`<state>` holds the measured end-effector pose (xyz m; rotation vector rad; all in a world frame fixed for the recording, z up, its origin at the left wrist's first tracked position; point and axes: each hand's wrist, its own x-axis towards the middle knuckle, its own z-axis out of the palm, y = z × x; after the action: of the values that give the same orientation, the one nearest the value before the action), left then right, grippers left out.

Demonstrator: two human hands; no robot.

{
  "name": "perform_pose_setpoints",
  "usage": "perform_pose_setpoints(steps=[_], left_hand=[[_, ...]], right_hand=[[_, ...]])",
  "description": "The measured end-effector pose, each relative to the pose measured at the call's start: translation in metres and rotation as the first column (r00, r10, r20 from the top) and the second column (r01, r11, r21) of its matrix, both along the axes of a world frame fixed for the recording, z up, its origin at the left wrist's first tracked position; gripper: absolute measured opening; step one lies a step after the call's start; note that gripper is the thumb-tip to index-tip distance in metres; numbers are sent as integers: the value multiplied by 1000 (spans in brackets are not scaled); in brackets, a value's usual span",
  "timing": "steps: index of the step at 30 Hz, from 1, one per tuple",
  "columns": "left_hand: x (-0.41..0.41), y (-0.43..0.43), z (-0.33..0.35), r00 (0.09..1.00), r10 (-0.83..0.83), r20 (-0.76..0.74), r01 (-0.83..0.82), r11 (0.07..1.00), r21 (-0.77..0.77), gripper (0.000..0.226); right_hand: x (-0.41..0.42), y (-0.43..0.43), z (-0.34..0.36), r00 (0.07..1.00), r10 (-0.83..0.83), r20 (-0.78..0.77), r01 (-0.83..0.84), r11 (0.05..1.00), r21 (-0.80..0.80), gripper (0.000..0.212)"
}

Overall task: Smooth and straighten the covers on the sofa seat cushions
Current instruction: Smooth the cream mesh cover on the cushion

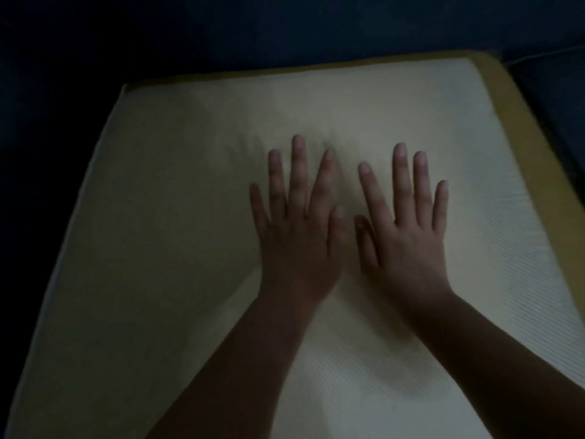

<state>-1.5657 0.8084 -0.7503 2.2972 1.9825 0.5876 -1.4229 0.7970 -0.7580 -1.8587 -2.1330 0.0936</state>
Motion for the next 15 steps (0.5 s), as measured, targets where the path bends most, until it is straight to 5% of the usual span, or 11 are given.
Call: perform_pose_setpoints(steps=[6,10,15], left_hand=[[34,-19,-60,977,-82,-196,26,962,-272,61],[34,-15,-57,972,-108,-208,52,965,-256,61],[71,-6,-30,996,-67,-54,57,984,-169,58]], right_hand=[[44,-12,-39,992,-23,125,67,932,-356,60],[46,-11,-29,999,-26,47,40,946,-322,59],[71,-10,-3,990,-133,-47,128,988,-89,58]])
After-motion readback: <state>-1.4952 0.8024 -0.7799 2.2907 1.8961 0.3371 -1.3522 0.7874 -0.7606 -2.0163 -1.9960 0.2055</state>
